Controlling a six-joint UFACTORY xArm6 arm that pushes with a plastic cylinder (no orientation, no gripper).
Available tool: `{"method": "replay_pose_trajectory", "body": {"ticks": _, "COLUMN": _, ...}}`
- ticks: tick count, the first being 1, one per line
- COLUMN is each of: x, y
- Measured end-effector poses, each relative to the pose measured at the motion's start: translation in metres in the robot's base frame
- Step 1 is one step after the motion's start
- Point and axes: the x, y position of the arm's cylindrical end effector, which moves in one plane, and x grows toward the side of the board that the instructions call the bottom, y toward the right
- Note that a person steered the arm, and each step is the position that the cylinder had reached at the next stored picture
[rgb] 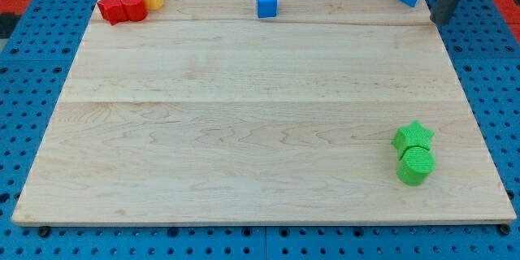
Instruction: Move blue triangle slightly left
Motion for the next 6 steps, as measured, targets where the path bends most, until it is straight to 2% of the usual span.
{"method": "replay_pose_trajectory", "body": {"ticks": 1, "x": -0.058, "y": 0.01}}
{"method": "replay_pose_trajectory", "body": {"ticks": 2, "x": -0.053, "y": -0.02}}
{"method": "replay_pose_trajectory", "body": {"ticks": 3, "x": 0.014, "y": -0.121}}
{"method": "replay_pose_trajectory", "body": {"ticks": 4, "x": 0.016, "y": -0.118}}
{"method": "replay_pose_trajectory", "body": {"ticks": 5, "x": -0.057, "y": -0.09}}
{"method": "replay_pose_trajectory", "body": {"ticks": 6, "x": -0.062, "y": -0.086}}
